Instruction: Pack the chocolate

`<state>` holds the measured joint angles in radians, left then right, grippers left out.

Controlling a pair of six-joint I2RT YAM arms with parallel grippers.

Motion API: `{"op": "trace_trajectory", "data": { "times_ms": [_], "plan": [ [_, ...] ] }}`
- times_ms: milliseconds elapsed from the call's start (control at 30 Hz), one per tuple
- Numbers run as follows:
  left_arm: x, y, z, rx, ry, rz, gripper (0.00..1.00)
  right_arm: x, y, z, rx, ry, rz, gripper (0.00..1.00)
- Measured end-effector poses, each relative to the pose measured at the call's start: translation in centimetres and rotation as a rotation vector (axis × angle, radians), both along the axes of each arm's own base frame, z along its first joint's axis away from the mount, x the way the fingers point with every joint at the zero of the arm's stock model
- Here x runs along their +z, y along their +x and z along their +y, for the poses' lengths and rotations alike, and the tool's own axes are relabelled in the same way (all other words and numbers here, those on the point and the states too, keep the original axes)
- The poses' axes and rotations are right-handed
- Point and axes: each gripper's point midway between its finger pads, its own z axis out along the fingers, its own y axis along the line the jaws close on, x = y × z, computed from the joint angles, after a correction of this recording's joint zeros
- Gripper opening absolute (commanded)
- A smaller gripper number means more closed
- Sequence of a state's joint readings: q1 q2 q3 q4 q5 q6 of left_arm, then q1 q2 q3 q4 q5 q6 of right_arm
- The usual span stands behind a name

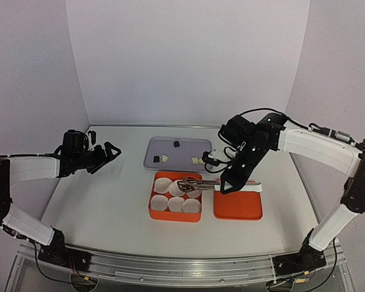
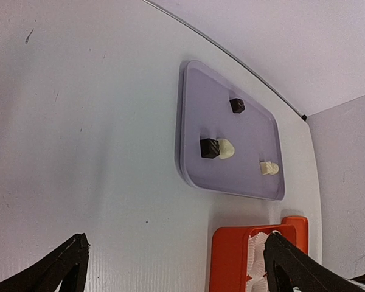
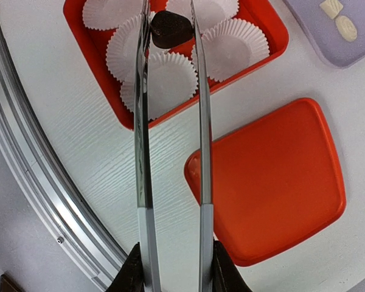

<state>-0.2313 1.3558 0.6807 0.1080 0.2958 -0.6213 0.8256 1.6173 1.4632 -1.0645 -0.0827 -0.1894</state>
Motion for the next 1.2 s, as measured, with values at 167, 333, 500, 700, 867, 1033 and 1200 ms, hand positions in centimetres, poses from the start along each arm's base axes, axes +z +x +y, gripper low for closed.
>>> {"op": "trace_trajectory", "data": {
  "times_ms": [167,333,500,700,867,1033,1200],
  "plan": [
    [-1.1,0.1,-1.2,-0.033,0.013,0.025,1.00,-0.9,-1.4,-0.9,0.036,-0.074,0.037,0.07],
    [-1.1,0.2,-2.6,-0.071,0.025,0.019,1.00,-2.1,-2.2,-1.4,0.081,-0.137,0.078,0.07],
    [-1.2,0.0,-3.1,-0.083,0.032,0.018,1.00,-2.1,-2.2,-1.5,0.106,-0.156,0.080,0.07],
    [-1.2,0.1,-3.0,-0.077,0.042,0.013,1.00,-1.9,-1.7,-1.4,0.118,-0.170,0.061,0.07],
    [-1.2,0.1,-2.9,-0.076,0.053,0.007,1.00,-2.2,-1.2,-1.1,0.131,-0.186,0.056,0.08],
    [-1.3,0.1,-2.8,-0.076,0.061,0.007,1.00,-2.5,-1.1,-0.9,0.149,-0.203,0.051,0.08],
    [-1.1,0.3,-2.8,-0.076,0.063,0.006,1.00,-2.6,-0.9,-1.0,0.161,-0.223,0.029,0.08]
  ]
}}
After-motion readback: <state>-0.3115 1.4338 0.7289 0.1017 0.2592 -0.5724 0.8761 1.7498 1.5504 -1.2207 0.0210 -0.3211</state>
